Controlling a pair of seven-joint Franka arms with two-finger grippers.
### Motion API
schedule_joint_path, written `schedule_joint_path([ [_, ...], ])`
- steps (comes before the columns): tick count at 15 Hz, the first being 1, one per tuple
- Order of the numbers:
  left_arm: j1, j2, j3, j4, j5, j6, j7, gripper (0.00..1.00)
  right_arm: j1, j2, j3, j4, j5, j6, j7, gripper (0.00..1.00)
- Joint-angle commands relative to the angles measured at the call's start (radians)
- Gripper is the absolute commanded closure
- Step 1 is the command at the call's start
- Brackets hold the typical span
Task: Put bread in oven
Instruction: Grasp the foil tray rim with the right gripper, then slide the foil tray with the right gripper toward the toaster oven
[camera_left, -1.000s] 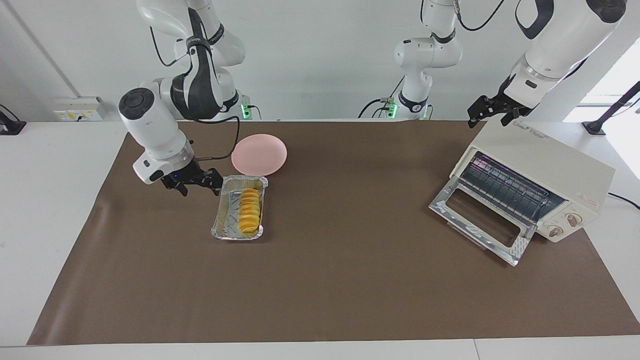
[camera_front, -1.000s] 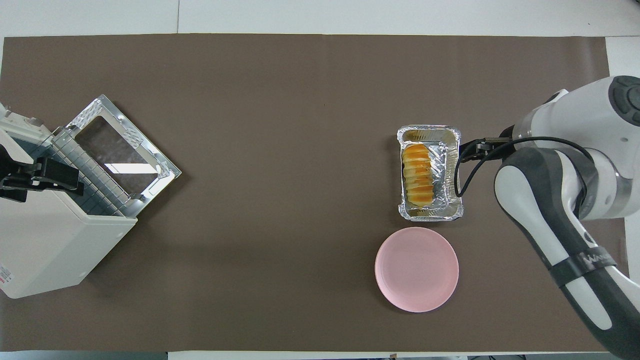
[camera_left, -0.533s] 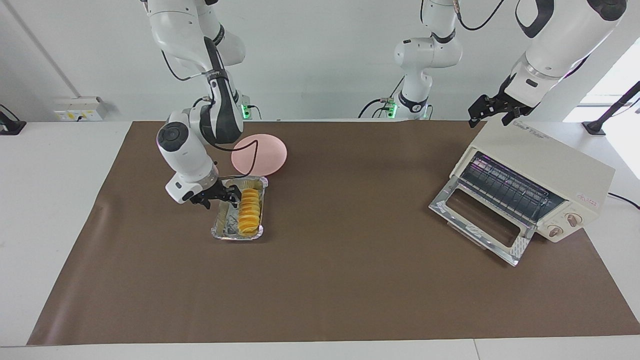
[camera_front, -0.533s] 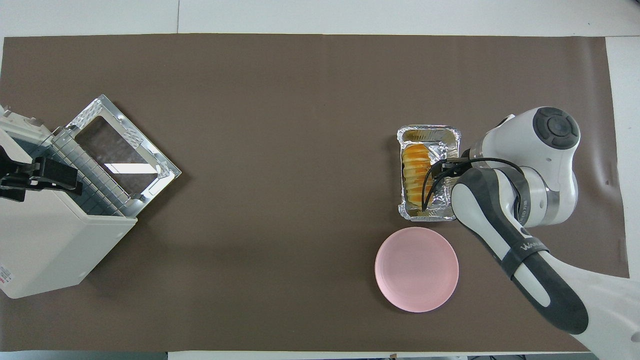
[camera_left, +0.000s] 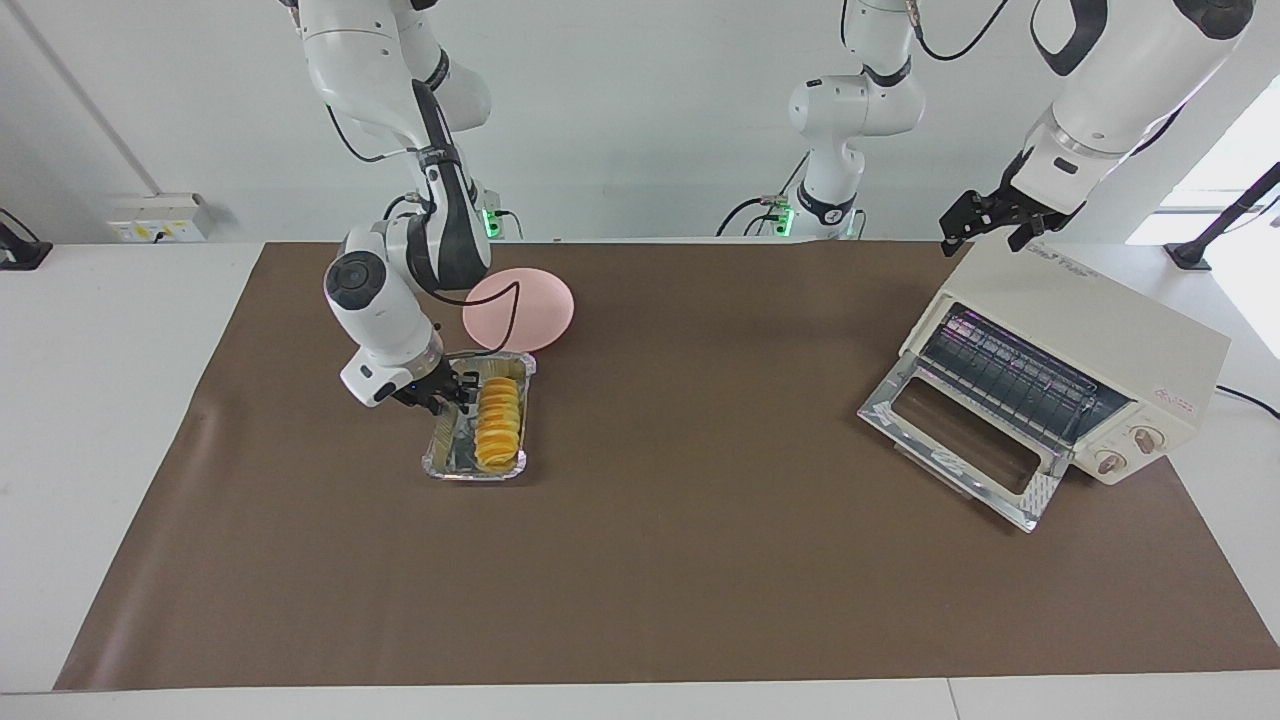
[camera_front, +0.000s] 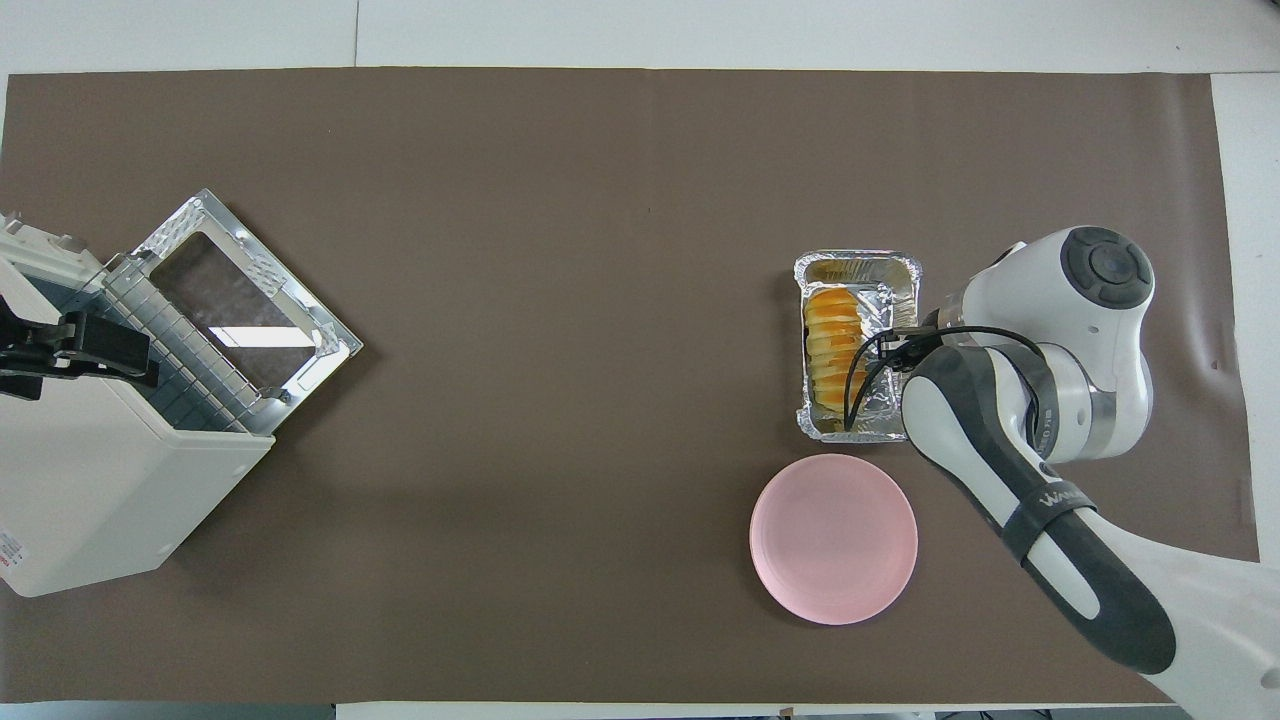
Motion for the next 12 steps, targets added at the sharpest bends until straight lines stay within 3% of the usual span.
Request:
schedule_joint_path([
  [1,-0.003,-0.025,0.0,-0.021,0.021,0.009,0.016,0.0,-0.003,-0.023,0.008,0.006,0.015,0.002,0.007,1.0],
  [7,-0.018,-0.031,-0.003,-0.028,0.028,0.001,0.013,0.0,0.136,0.009,0.014,0.17,0.119,0.004,0.085,1.0],
  [12,-0.013,-0.029,-0.003,-0.025,0.028,0.017,0.005,0.0,0.289,0.146,0.014,0.386,0.225,0.018,0.214,1.0],
])
